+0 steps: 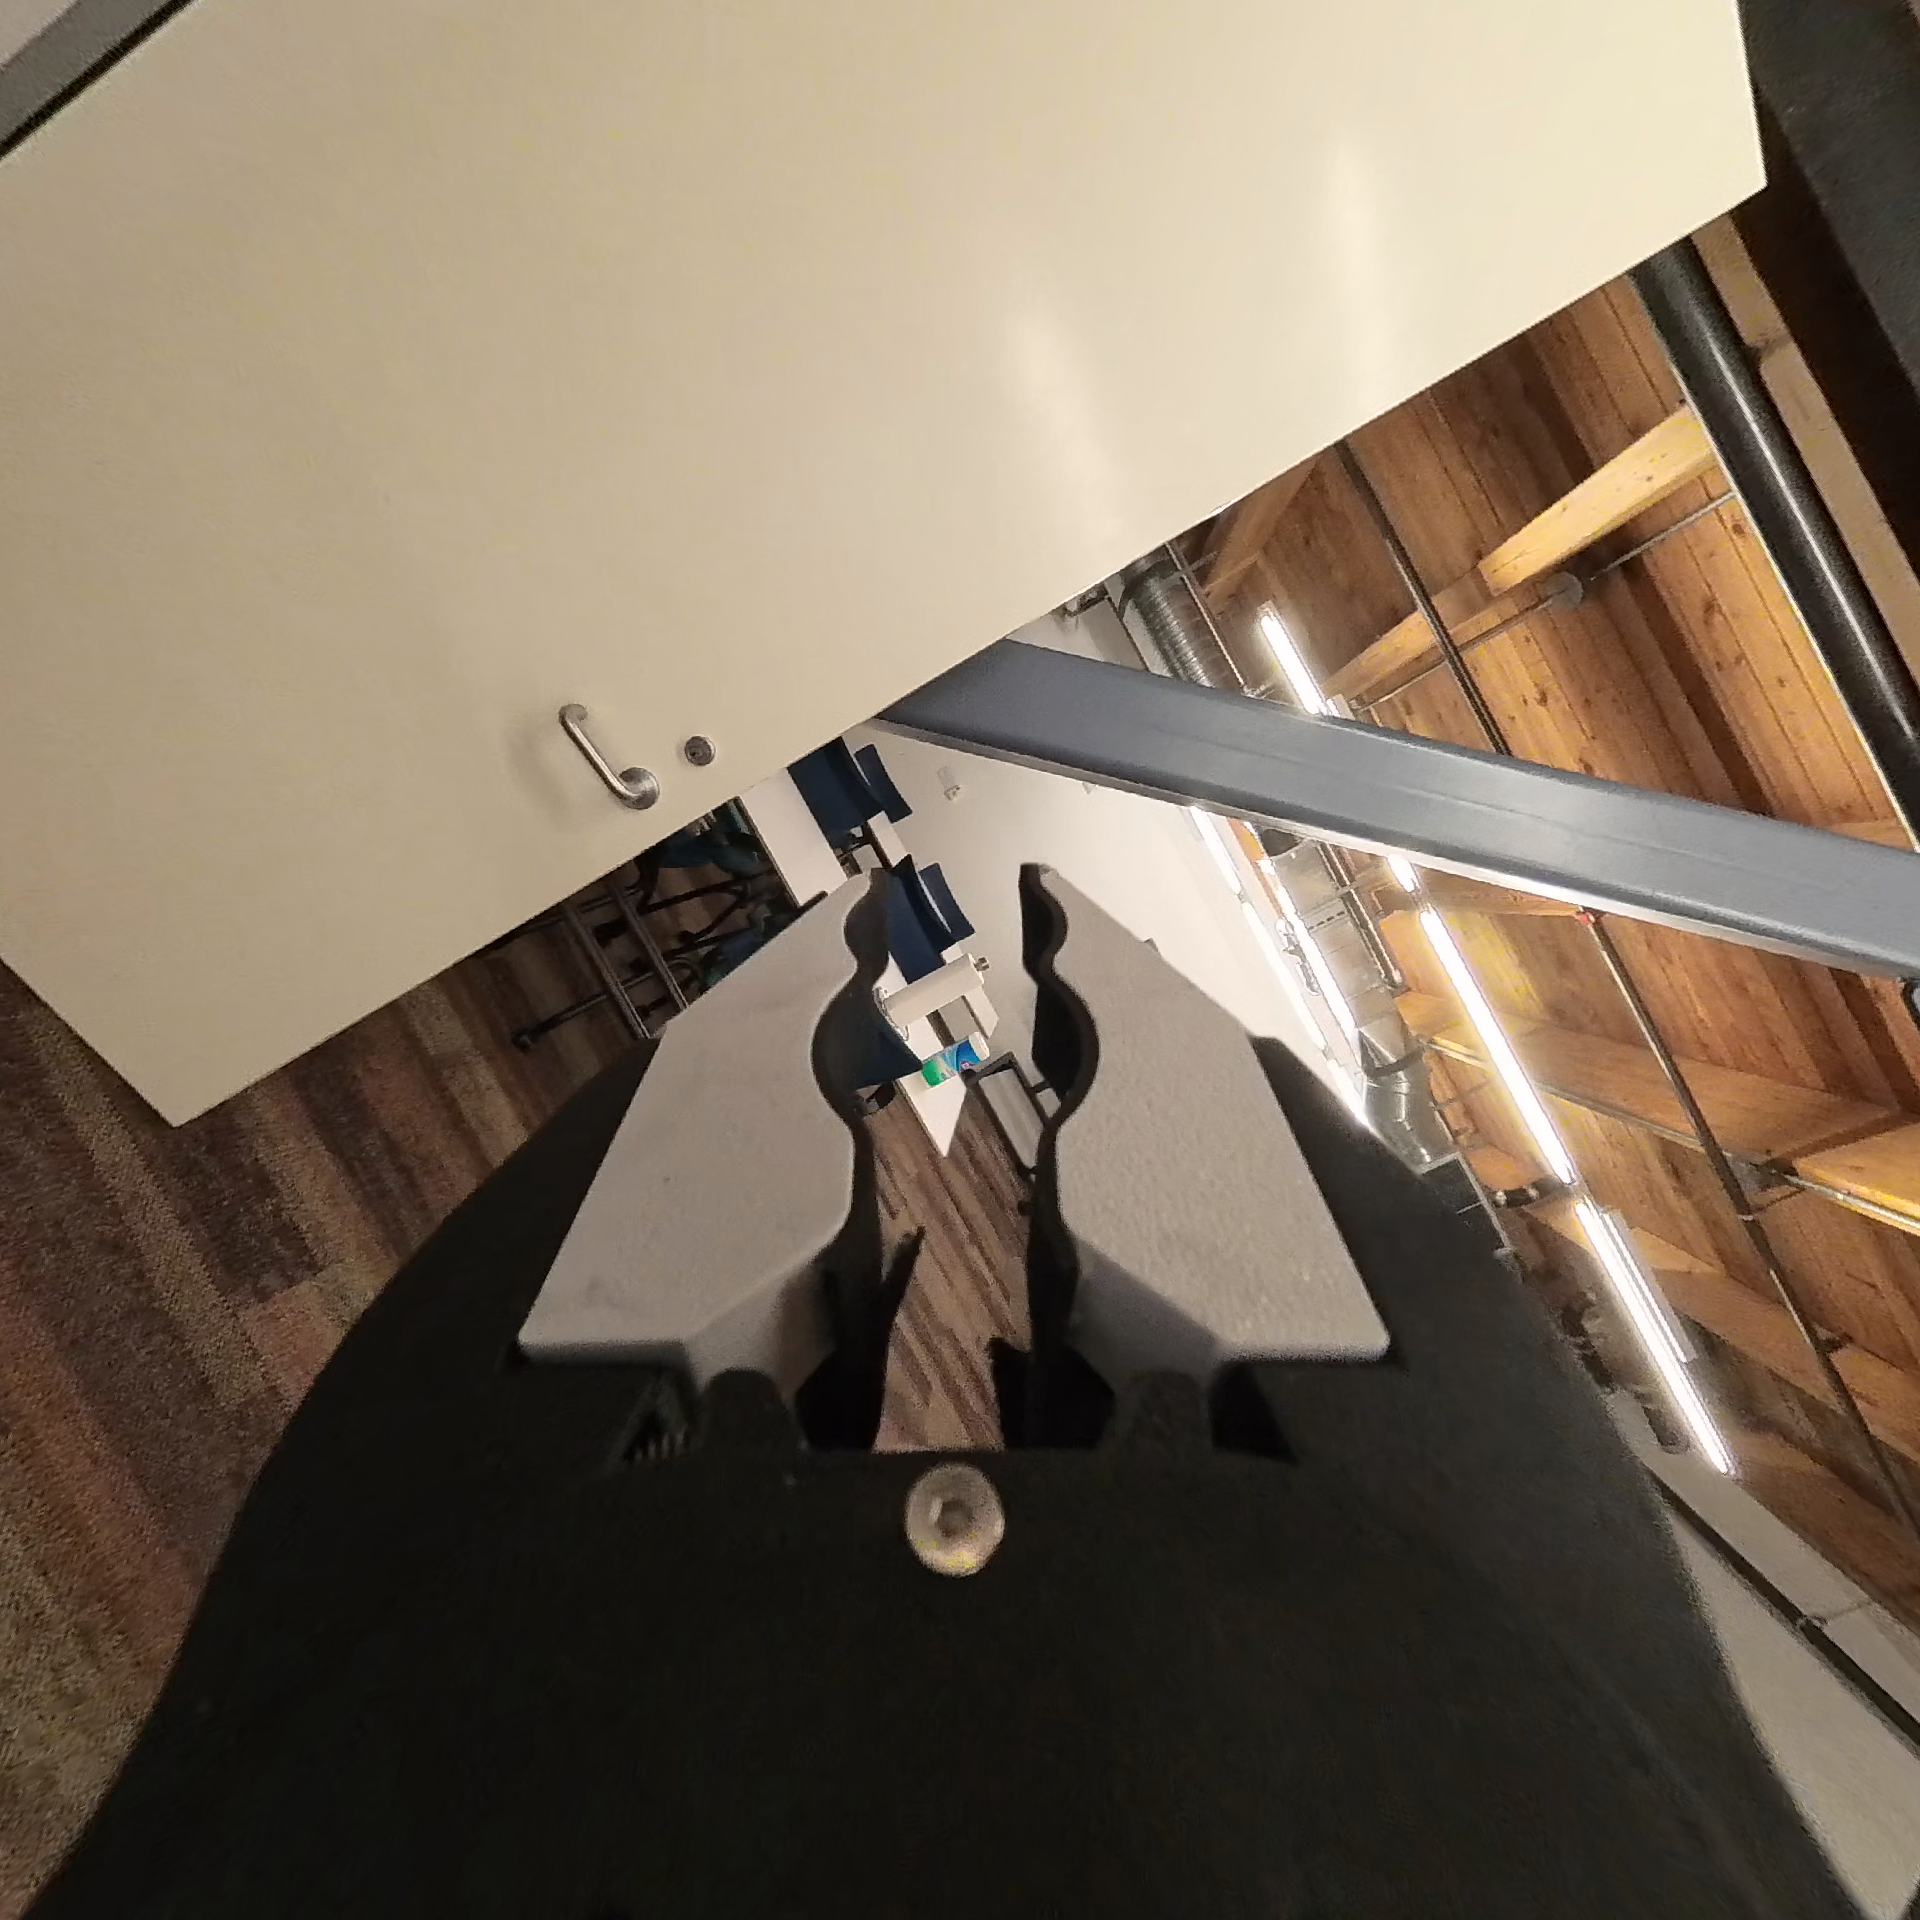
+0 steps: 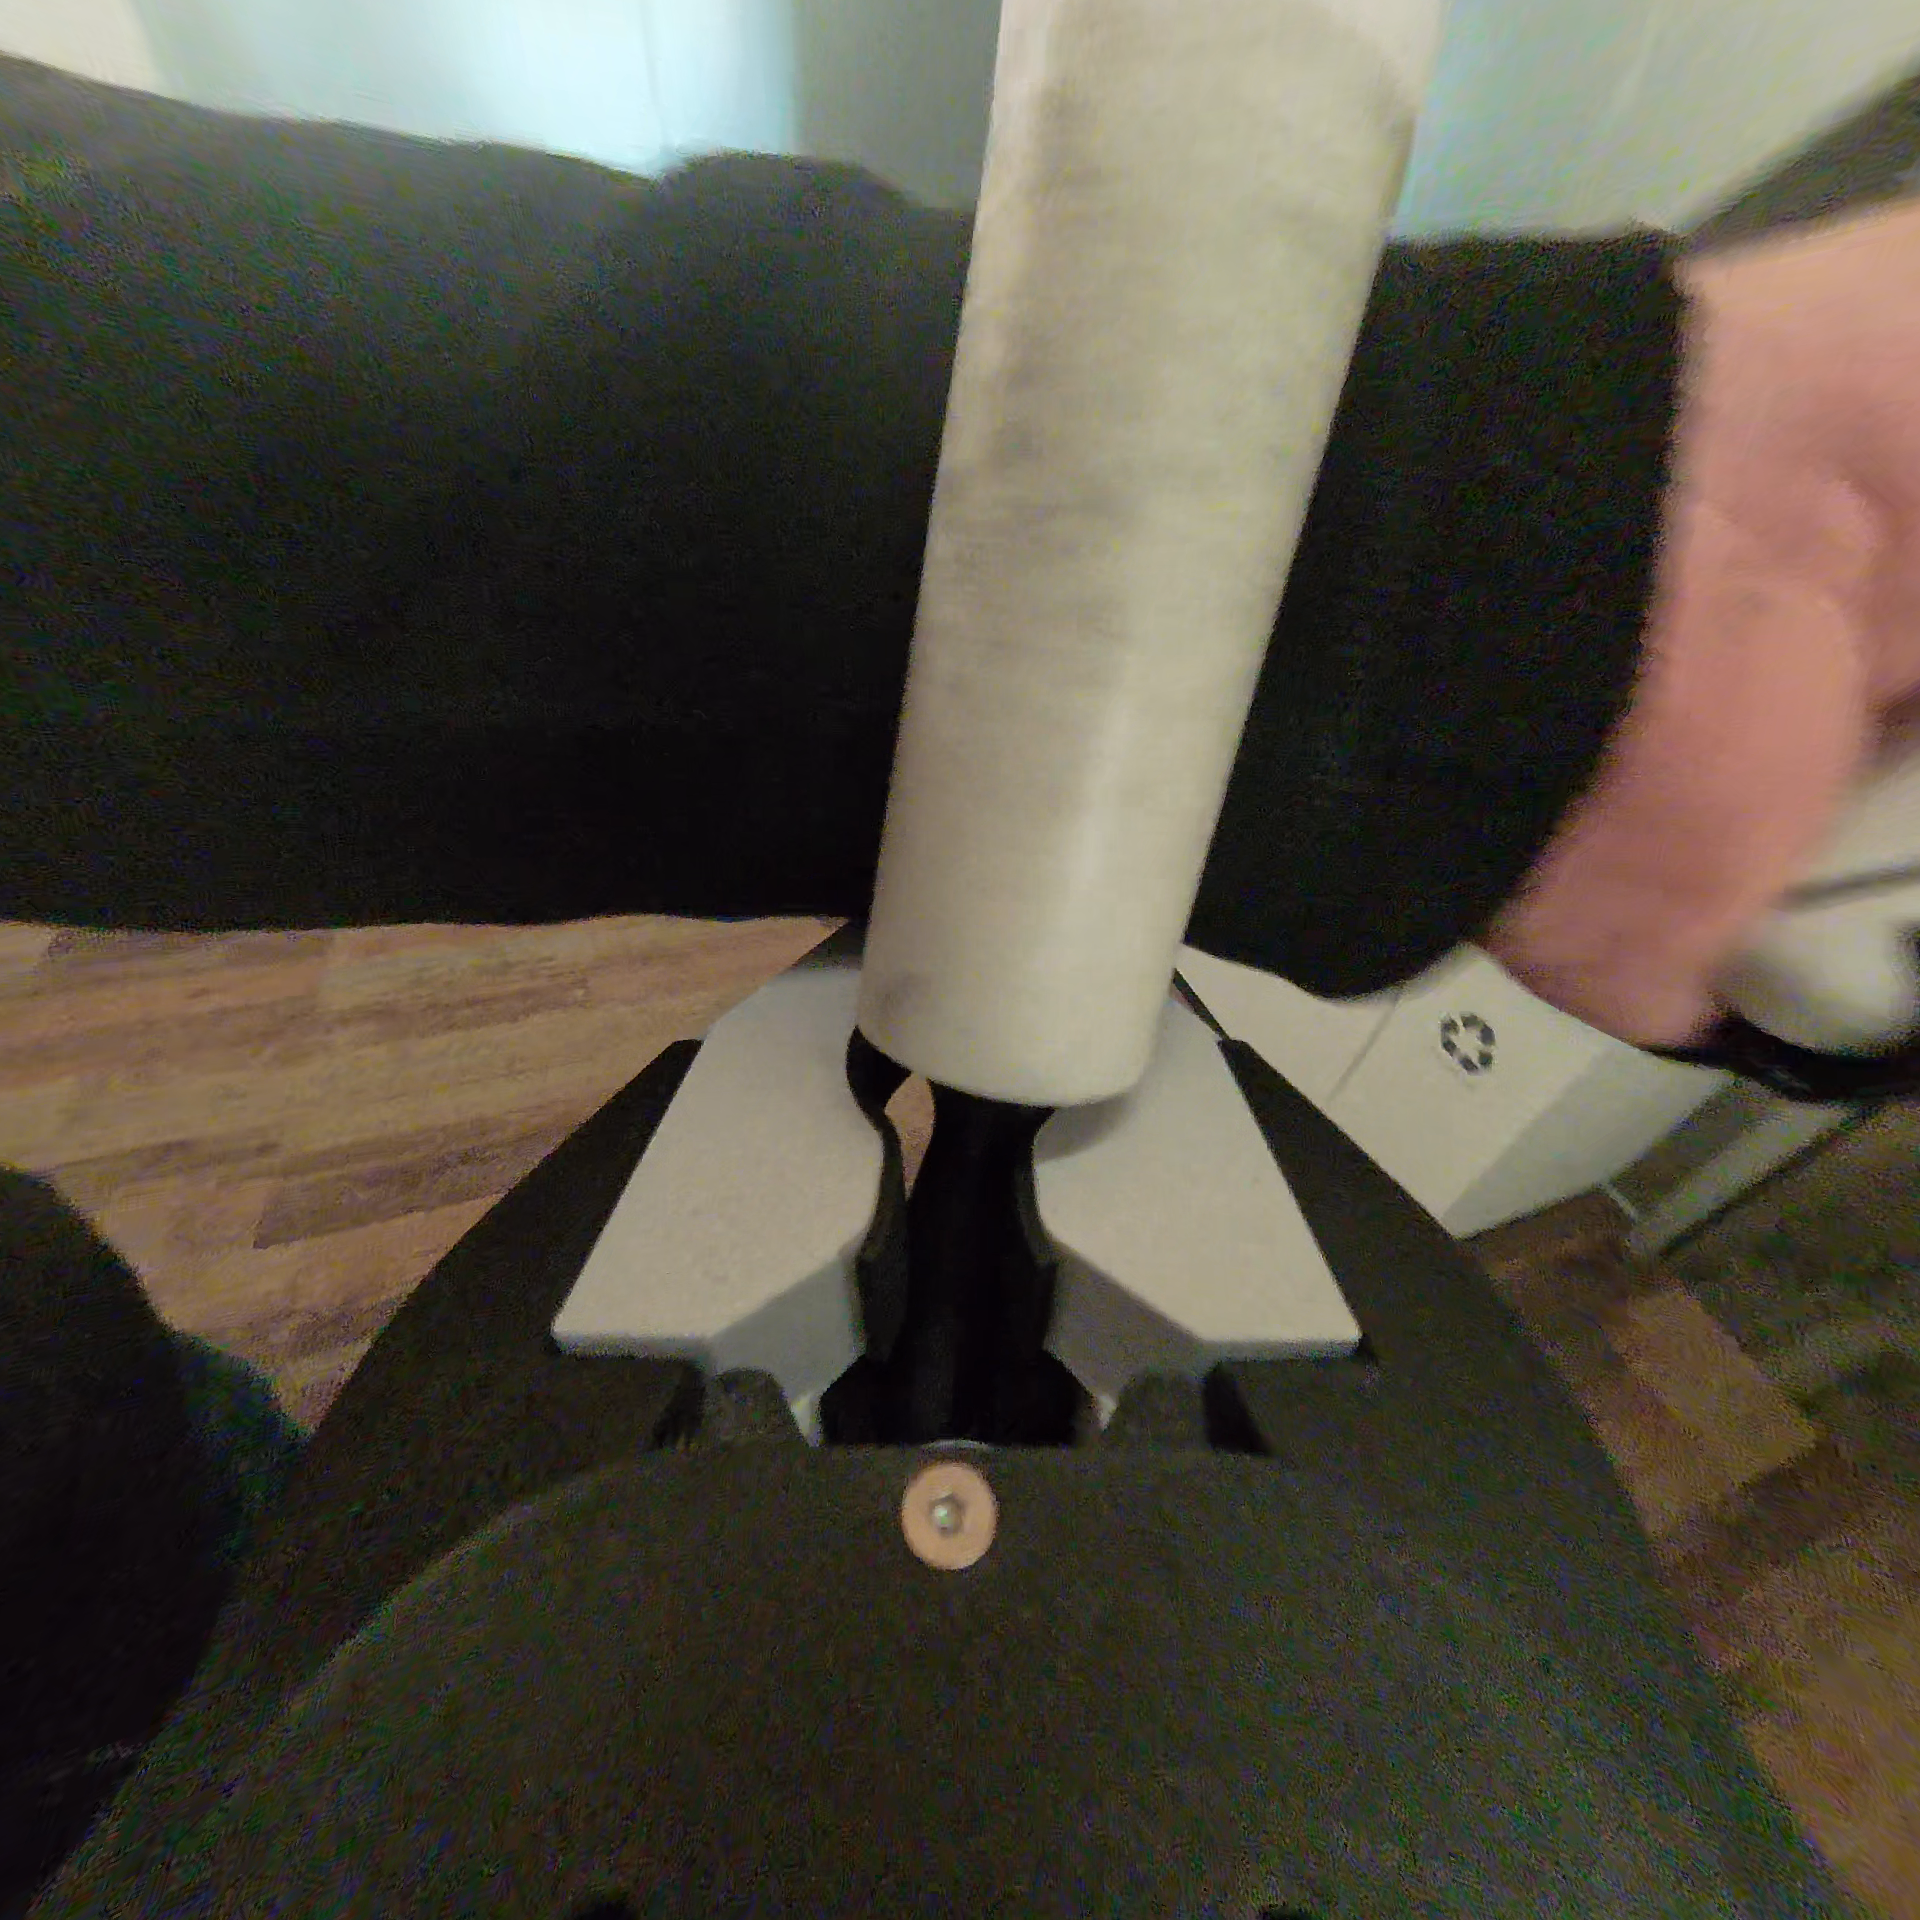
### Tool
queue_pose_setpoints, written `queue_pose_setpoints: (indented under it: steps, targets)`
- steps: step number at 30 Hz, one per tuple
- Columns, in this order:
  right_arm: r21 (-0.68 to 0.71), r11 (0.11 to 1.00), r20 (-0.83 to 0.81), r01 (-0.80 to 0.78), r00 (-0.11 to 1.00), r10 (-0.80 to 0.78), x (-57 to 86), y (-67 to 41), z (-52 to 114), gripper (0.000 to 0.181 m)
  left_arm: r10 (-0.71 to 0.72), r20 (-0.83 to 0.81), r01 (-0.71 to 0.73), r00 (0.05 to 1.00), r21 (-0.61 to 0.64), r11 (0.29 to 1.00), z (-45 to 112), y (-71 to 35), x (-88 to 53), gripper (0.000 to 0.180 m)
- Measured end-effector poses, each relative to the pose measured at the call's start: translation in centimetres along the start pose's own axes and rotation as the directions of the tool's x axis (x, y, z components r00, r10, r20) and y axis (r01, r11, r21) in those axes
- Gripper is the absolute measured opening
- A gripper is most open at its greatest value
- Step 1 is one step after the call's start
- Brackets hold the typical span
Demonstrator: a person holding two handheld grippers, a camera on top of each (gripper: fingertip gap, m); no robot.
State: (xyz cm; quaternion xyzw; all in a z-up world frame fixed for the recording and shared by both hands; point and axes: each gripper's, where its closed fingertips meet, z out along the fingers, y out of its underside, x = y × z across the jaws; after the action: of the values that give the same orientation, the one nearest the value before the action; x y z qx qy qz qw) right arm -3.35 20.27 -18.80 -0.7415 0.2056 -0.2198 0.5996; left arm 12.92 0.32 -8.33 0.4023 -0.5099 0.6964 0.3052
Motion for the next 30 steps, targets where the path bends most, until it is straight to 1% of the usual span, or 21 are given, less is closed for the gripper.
queue_pose_setpoints:
  steps: [2,4,7,8,9,11,12,13,14,16,17,18,19,20,23,25,27,28,30]
  targets:
    - [0.002,0.997,0.056,0.082,0.995,-0.082,-3.1,-0.6,0.1,0.008,-0.015,-0.024,0.015,1.0,0.014,1.0,-0.2,-0.4,0.5,0.022]
    - [-0.009,0.994,0.039,0.108,0.993,-0.108,-3.0,-0.7,0.3,0.008,-0.02,-0.045,0.021,0.999,0.021,1.0,-0.5,-0.5,1.1,0.022]
    - [0.015,1.0,-0.051,-0.018,0.999,0.019,1.5,-0.5,0.1,0.008,-0.013,-0.071,0.016,0.997,0.044,0.999,-0.4,-1.0,2.1,0.022]
    - [0.022,1.0,-0.054,-0.018,0.998,0.019,1.8,-0.5,0.0,0.008,0.005,-0.063,-0.002,0.998,0.044,0.999,-0.3,-1.0,2.1,0.021]
    - [0.021,1.0,-0.036,0.006,0.999,-0.005,1.1,-0.7,0.0,0.008,0.006,-0.06,-0.004,0.998,0.033,0.999,-0.1,-0.9,2.1,0.021]
    - [0.012,0.995,0.022,0.102,0.995,-0.102,-1.9,-1.2,0.1,0.008,-0.02,-0.07,0.022,0.997,0.025,0.999,-0.1,-0.8,2.1,0.021]
    - [-0.012,0.989,0.016,0.148,0.989,-0.148,-2.4,-1.1,0.2,0.008,-0.018,-0.067,0.019,0.998,0.022,1.0,-0.3,-0.7,2.1,0.022]
    - [-0.029,0.986,0.0,0.162,0.987,-0.162,-2.0,-1.0,0.2,0.008,-0.013,-0.068,0.015,0.998,0.026,1.0,-0.4,-0.8,2.2,0.021]
    - [-0.031,0.99,-0.031,0.137,0.99,-0.138,-0.7,-0.9,0.1,0.008,-0.015,-0.073,0.017,0.997,0.035,0.999,-0.5,-0.9,2.4,0.021]
    - [-0.035,0.999,-0.134,0.02,0.991,-0.025,4.0,-0.2,-0.3,0.008,0.009,-0.086,-0.005,0.996,0.04,0.999,-0.5,-1.0,2.8,0.021]
    - [-0.032,0.999,-0.159,-0.034,0.987,0.028,5.9,0.0,-0.7,0.008,0.026,-0.051,-0.024,0.998,0.042,0.999,-0.6,-1.2,2.2,0.021]
    - [-0.033,0.998,-0.168,-0.062,0.984,0.056,7.0,-0.1,-1.3,0.008,0.015,-0.015,-0.013,1.0,0.076,0.997,-0.9,-2.0,1.4,0.021]
    - [-0.017,0.999,-0.165,-0.039,0.986,0.036,7.2,-0.7,-2.0,0.008,-0.02,-0.031,0.023,0.999,0.111,0.994,-1.3,-2.8,1.3,0.021]
    - [-0.001,1.0,-0.14,0.006,0.99,-0.006,6.3,-1.6,-2.7,0.008,-0.033,-0.048,0.039,0.998,0.124,0.992,-1.7,-3.4,1.3,0.021]
    - [-0.015,0.993,0.044,0.121,0.992,-0.12,0.0,-2.7,-3.0,0.008,-0.012,-0.052,0.018,0.999,0.128,0.992,-2.4,-4.3,1.5,0.021]
    - [-0.04,0.985,0.153,0.167,0.975,-0.159,-4.3,-2.1,-2.1,0.008,-0.006,-0.062,0.015,0.998,0.138,0.99,-2.4,-4.7,1.9,0.021]
    - [-0.106,0.971,0.158,0.213,0.968,-0.195,-5.5,-0.8,-0.4,0.008,-0.008,-0.07,0.018,0.997,0.14,0.99,-2.1,-4.5,2.4,0.021]
    - [-0.081,0.975,0.144,0.206,0.971,-0.193,-5.2,-0.9,0.2,0.007,-0.003,-0.088,0.015,0.996,0.13,0.991,-1.7,-4.2,2.9,0.021]
    - [-0.017,0.995,0.102,0.102,0.99,-0.099,-2.8,-1.7,0.5,0.007,0.001,-0.099,0.011,0.995,0.116,0.993,-1.3,-3.7,3.6,0.021]
